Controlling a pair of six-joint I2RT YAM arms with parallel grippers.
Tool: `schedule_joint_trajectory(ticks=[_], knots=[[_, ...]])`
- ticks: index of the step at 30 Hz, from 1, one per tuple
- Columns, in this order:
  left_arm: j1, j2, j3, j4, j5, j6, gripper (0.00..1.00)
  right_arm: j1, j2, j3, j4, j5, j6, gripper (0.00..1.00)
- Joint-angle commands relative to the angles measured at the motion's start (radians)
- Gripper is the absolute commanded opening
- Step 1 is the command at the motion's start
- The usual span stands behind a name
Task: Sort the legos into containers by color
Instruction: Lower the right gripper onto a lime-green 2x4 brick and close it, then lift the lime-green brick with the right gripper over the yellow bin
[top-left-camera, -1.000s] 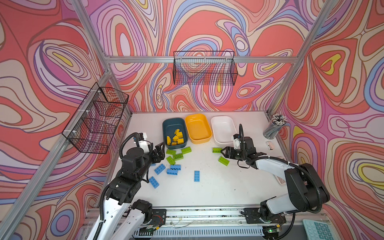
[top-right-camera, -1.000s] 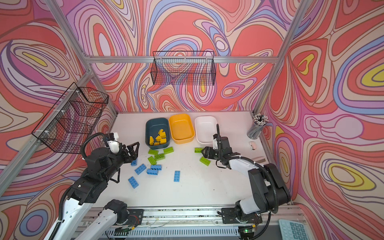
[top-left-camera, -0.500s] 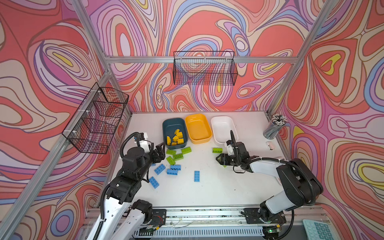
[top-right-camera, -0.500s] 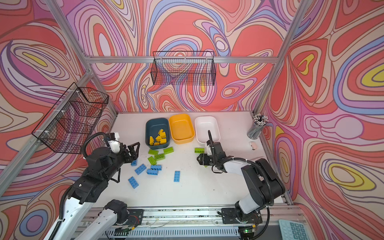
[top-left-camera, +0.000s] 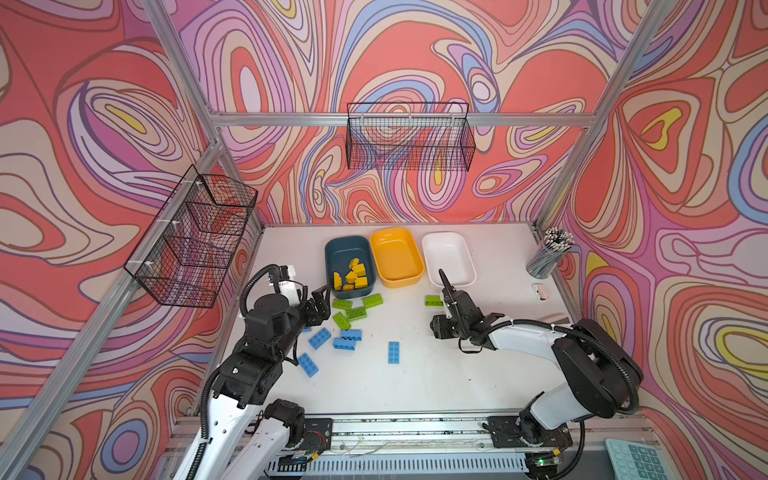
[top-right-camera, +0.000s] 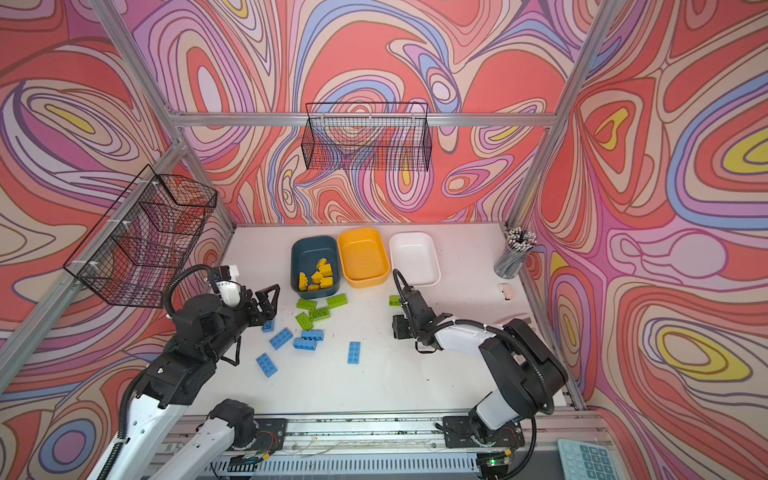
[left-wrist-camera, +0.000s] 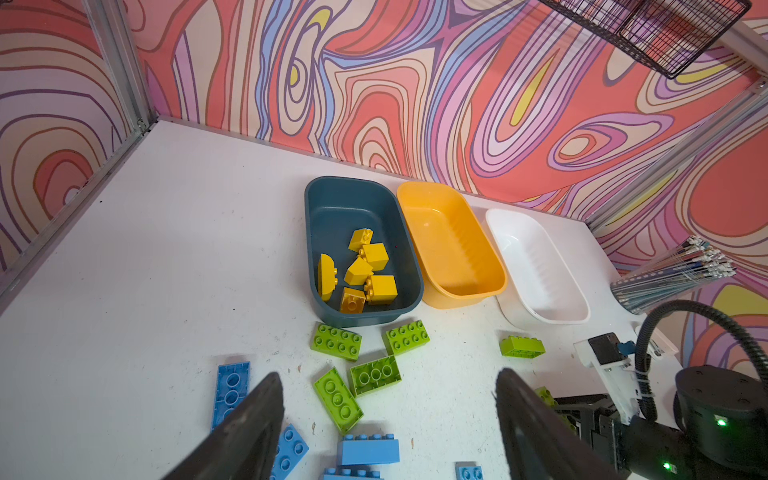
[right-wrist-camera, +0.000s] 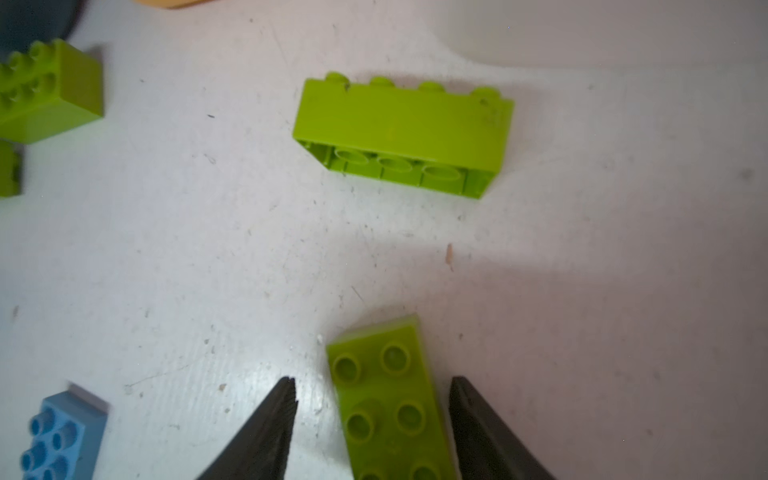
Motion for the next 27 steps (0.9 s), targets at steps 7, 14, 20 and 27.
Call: schedule_joint_trajectory(ticks=[7,14,20,27], knots=[[-0.002,-0.014,0.014,-0.017,0.002,0.011,0.80,0.118,0.090,0.063,-0.163,0.237,0.046,0.40],[-0.001,-0.016,0.015,-0.018,0.001,0.012,0.80,0.130,0.037,0.124,-0.186,0.217,0.053,0.25],[-0.002,-0.024,0.016,-0.021,-0.005,0.016,0.80,0.130,0.017,0.264,-0.210,0.153,0.015,0.22],[-0.001,-0.030,0.018,-0.018,0.013,0.011,0.80,0.129,0.074,0.486,-0.194,0.095,-0.040,0.22]])
